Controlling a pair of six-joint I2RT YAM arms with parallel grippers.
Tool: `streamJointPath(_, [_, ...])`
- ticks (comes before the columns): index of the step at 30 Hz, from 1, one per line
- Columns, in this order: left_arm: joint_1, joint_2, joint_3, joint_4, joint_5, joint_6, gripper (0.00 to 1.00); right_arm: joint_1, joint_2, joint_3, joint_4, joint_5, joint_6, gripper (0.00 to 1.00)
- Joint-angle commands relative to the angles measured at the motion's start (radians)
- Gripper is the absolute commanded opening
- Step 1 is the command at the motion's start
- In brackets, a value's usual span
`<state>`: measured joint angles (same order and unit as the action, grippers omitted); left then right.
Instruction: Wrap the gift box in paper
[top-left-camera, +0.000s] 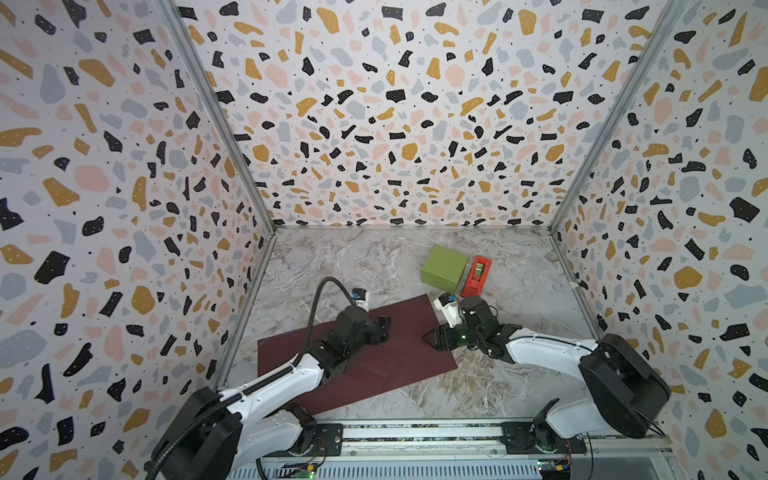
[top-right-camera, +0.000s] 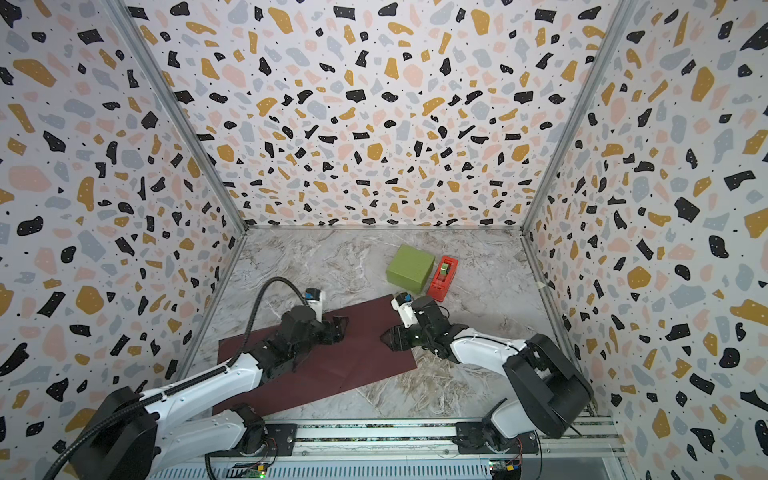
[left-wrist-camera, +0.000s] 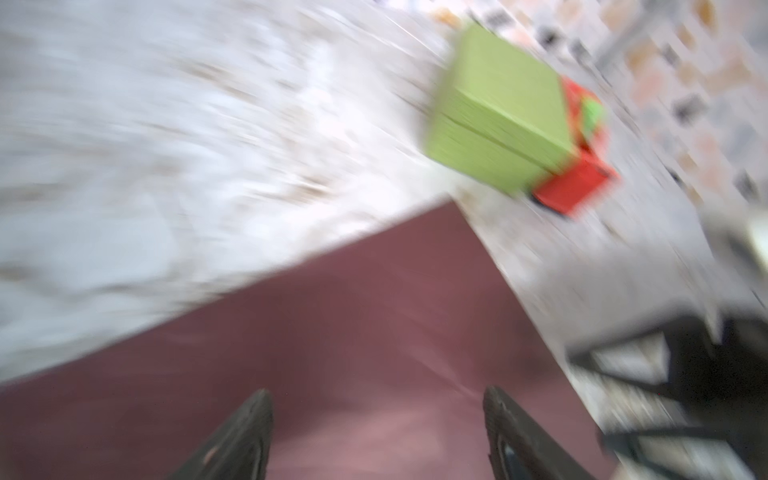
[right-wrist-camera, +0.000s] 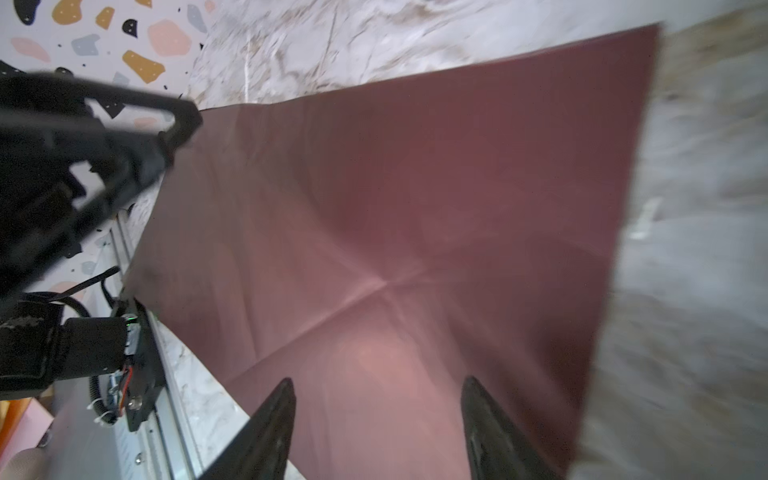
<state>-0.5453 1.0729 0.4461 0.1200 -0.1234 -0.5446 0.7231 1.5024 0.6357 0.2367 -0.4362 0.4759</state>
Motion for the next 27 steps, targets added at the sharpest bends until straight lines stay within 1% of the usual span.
streamJointPath(1, [0.124,-0.030,-0.049,-0.086,-0.033,-0.018,0.82,0.032,0.085,0.051,0.080,-0.072,0.066,0.56])
streamJointPath(2, [0.145,-0.024,-0.056,-0.082,-0.031,-0.017,0.82,0.033,0.109,0.054,0.091,-0.081,0.074,0.55])
streamJointPath(4, [0.156,0.008,-0.053,-0.079,-0.017,-0.013,0.82,0.033,0.136,0.054,0.084,-0.082,0.070,0.53])
streamJointPath(7, [0.154,0.073,-0.048,-0.061,0.063,0.029,0.81,0.032,0.134,0.026,0.065,-0.070,0.060,0.51])
streamJointPath(9, [0.141,0.102,-0.065,-0.033,0.092,0.051,0.80,0.025,0.116,-0.010,0.061,-0.064,0.060,0.51])
streamJointPath(12, [0.100,0.133,-0.086,-0.015,0.088,0.075,0.80,0.008,0.081,-0.077,0.056,-0.060,0.071,0.49])
streamJointPath(17, [0.007,0.186,-0.094,0.032,0.106,0.051,0.79,-0.037,-0.010,-0.201,0.036,-0.046,0.096,0.47])
streamJointPath(21, [-0.096,0.253,-0.080,0.077,0.099,0.011,0.79,-0.075,-0.109,-0.291,0.016,-0.033,0.122,0.46])
streamJointPath(24, [-0.171,0.311,-0.043,0.100,0.088,-0.016,0.79,-0.113,-0.203,-0.338,-0.023,-0.010,0.132,0.46])
streamJointPath(27, [-0.249,0.373,0.016,0.111,0.060,-0.028,0.79,-0.182,-0.316,-0.376,-0.082,0.019,0.135,0.46])
